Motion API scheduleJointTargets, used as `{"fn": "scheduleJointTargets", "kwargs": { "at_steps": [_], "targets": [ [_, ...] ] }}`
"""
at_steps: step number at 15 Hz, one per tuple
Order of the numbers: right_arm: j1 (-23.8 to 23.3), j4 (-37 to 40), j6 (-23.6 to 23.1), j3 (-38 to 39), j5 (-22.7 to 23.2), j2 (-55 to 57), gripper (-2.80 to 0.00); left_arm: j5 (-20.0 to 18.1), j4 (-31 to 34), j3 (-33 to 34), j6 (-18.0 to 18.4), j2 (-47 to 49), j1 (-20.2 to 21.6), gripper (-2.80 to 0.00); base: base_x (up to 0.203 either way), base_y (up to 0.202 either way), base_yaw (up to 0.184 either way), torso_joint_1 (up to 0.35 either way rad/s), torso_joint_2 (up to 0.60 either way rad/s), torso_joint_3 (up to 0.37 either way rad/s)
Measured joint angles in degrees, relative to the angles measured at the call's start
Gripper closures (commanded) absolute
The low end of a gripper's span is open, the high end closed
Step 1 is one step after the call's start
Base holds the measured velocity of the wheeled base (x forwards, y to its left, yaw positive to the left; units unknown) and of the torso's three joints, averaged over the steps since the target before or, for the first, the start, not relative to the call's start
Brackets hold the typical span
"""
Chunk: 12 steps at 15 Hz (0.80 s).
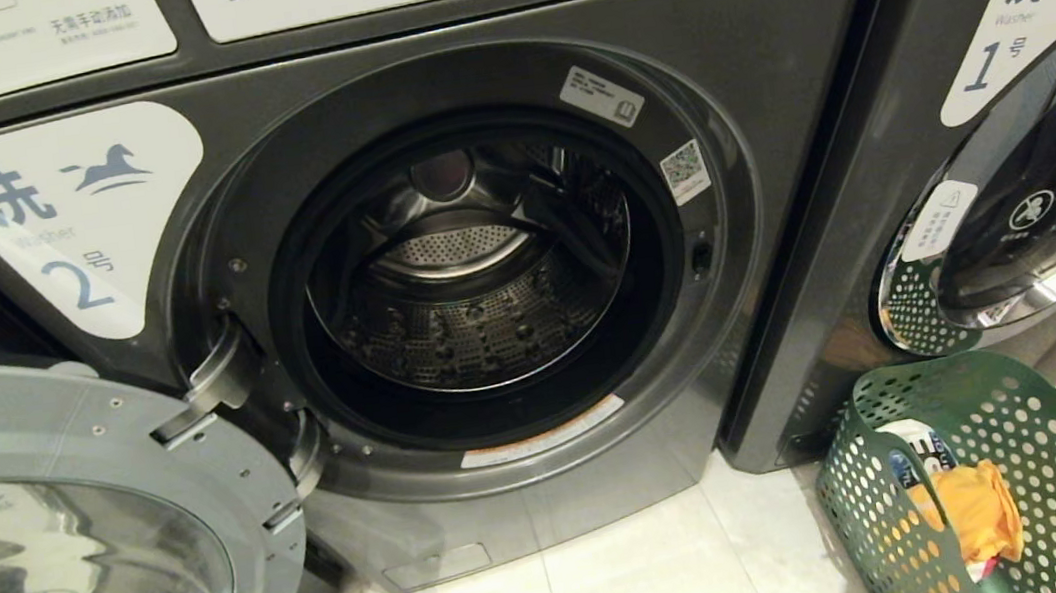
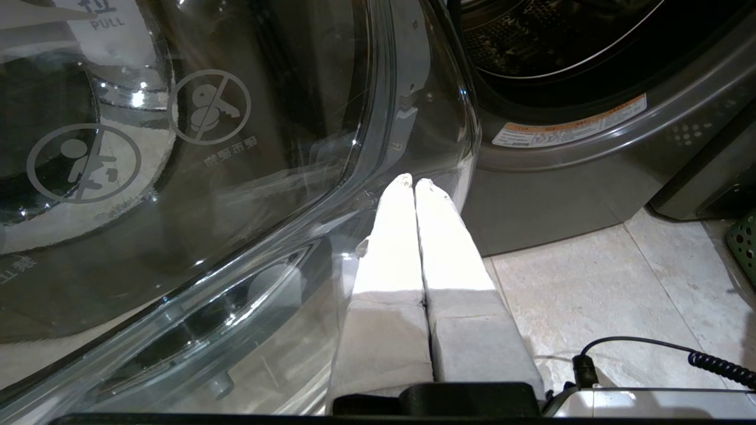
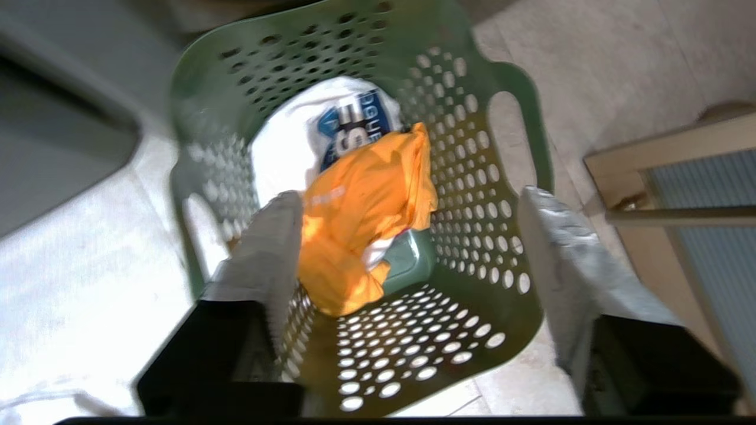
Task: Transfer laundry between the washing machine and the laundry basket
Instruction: Close the washing machine door with the left hand
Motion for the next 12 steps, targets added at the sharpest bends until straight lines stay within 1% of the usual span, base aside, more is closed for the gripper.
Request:
{"fn": "scheduleJointTargets", "kwargs": {
  "at_steps": [3, 6, 7, 10, 12],
  "targets": [
    [1.7, 0.9, -0.1, 7.0, 2.3, -10.4, 0.0, 0.0, 0.0, 0.0, 0.0, 0.0, 0.0, 0.0, 0.0, 0.0, 0.0, 0.0, 0.0, 0.0],
    [6.7, 5.1, 0.0, 14.2, 2.0, -25.2, 0.0, 0.0, 0.0, 0.0, 0.0, 0.0, 0.0, 0.0, 0.0, 0.0, 0.0, 0.0, 0.0, 0.0],
    [8.9, 7.5, -0.1, 17.0, 0.7, -31.0, 0.0, 0.0, 0.0, 0.0, 0.0, 0.0, 0.0, 0.0, 0.0, 0.0, 0.0, 0.0, 0.0, 0.0],
    [17.2, 15.1, 0.2, 27.7, -6.6, -49.2, 0.0, 0.0, 0.0, 0.0, 0.0, 0.0, 0.0, 0.0, 0.0, 0.0, 0.0, 0.0, 0.0, 0.0],
    [22.9, 21.2, 0.0, 31.3, -9.4, -61.0, 0.0, 0.0, 0.0, 0.0, 0.0, 0.0, 0.0, 0.0, 0.0, 0.0, 0.0, 0.0, 0.0, 0.0]
  ]
}}
